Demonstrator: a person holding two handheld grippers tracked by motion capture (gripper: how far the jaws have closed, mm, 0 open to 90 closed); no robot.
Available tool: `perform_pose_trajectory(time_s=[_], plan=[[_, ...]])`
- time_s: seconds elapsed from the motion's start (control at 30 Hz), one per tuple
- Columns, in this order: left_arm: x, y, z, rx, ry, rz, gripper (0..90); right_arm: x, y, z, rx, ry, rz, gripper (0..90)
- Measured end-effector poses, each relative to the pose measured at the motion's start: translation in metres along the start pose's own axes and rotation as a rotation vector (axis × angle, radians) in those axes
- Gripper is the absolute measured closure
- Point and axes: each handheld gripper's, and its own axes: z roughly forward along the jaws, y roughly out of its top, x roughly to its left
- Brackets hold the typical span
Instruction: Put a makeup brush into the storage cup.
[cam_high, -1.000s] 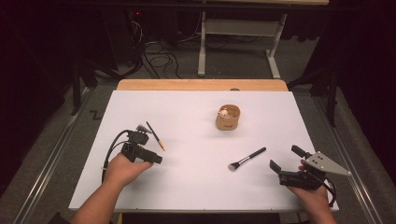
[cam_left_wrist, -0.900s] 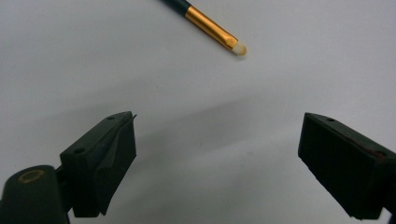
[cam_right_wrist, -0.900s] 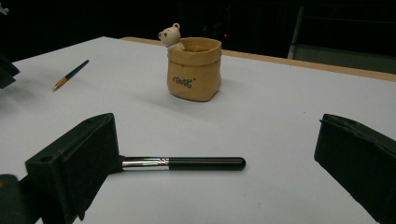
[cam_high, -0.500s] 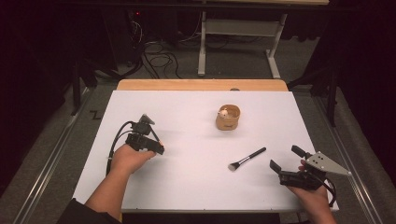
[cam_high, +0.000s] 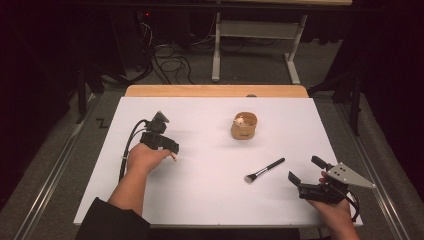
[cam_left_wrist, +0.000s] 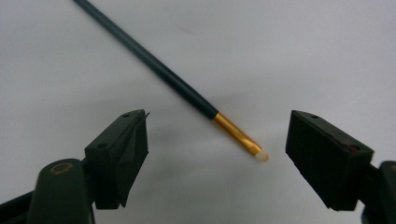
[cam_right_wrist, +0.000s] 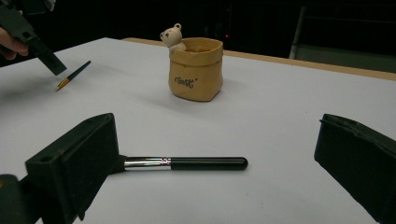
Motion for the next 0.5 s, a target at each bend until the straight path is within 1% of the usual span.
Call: perform_pose_trajectory(time_s=[0.1, 0.17, 0.23, 0.3, 0.37, 0.43, 0.5], plan=[[0.001, 0.006, 0.003, 0.004, 0.015, -0.011, 24.3, 0.0, 0.0, 0.0, -0.002, 0.003, 0.002, 0.4], [0.003, 0.009, 0.004, -0.001, 0.014, -0.023, 25.5, 0.0, 0.0, 0.0, -0.005, 0.004, 0.0, 0.4], [0.006, 0.011, 0.007, -0.003, 0.026, -0.04, 27.7, 0.0, 0.0, 0.0, -0.004, 0.004, 0.003, 0.4], [0.007, 0.011, 0.011, 0.012, 0.049, -0.042, 29.8, 0.0, 0.0, 0.0, -0.005, 0.005, 0.001, 0.4], [0.009, 0.011, 0.013, 0.014, 0.058, -0.047, 30.7, 0.0, 0.0, 0.0, -0.005, 0.005, 0.001, 0.4], [0.011, 0.012, 0.013, -0.004, 0.063, -0.061, 33.4, 0.0, -0.001, 0.0, -0.004, 0.005, 0.002, 0.4], [0.013, 0.014, 0.012, -0.02, 0.056, -0.08, 35.1, 0.0, -0.001, 0.0, -0.003, 0.006, 0.002, 0.4]])
